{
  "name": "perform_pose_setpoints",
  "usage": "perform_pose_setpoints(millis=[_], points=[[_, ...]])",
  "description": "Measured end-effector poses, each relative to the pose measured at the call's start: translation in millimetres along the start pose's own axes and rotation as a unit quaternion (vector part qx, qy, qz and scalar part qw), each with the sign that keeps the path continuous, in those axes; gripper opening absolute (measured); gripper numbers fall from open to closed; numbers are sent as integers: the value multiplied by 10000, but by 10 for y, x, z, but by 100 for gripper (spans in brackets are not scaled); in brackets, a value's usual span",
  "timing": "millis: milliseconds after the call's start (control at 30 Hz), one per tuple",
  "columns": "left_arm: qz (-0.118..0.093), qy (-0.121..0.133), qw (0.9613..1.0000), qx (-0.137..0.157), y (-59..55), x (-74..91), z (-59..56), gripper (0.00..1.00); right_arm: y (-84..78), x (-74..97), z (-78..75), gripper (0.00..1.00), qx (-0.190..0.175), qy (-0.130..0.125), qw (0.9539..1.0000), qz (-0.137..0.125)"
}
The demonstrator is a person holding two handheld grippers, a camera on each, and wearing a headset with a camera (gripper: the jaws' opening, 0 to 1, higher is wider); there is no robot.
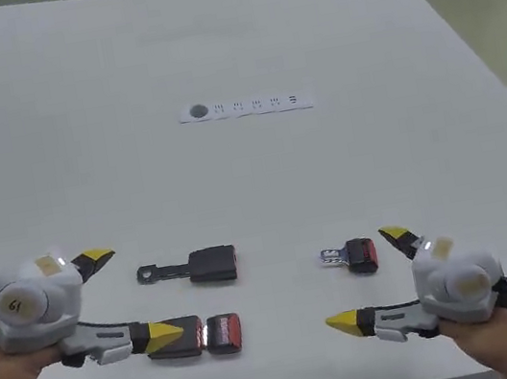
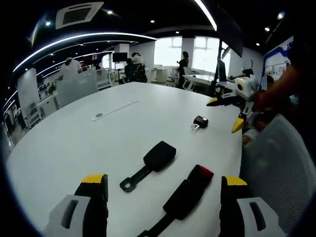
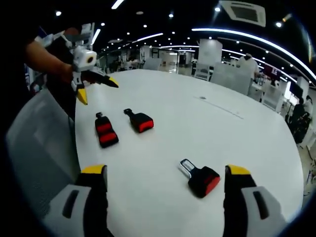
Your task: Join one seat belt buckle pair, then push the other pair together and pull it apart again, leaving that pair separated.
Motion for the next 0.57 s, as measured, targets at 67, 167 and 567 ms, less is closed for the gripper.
perform_pose_setpoints(millis=[67, 167, 567], points=[[-18, 22, 10000, -51, -50, 44, -39, 97, -17, 25, 47, 100, -1, -1, 10000, 15], [-78, 105, 9999, 51, -96, 101, -39, 97, -36, 75, 86, 100, -63, -55, 10000, -52], [-173, 72, 9996, 187, -210, 151, -100, 98, -145, 134, 154, 100, -111, -164, 9998, 12]])
Point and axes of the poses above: the centre of the closed fingertips' face, and the gripper's own axes: x roughly backward along the fingers, z roughly to its left, y roughly out of its top, the point moved 5 cm from there along x, roughly backward along the fingers, and after that the axes turned 11 degrees about z, right-handed, at the moved point
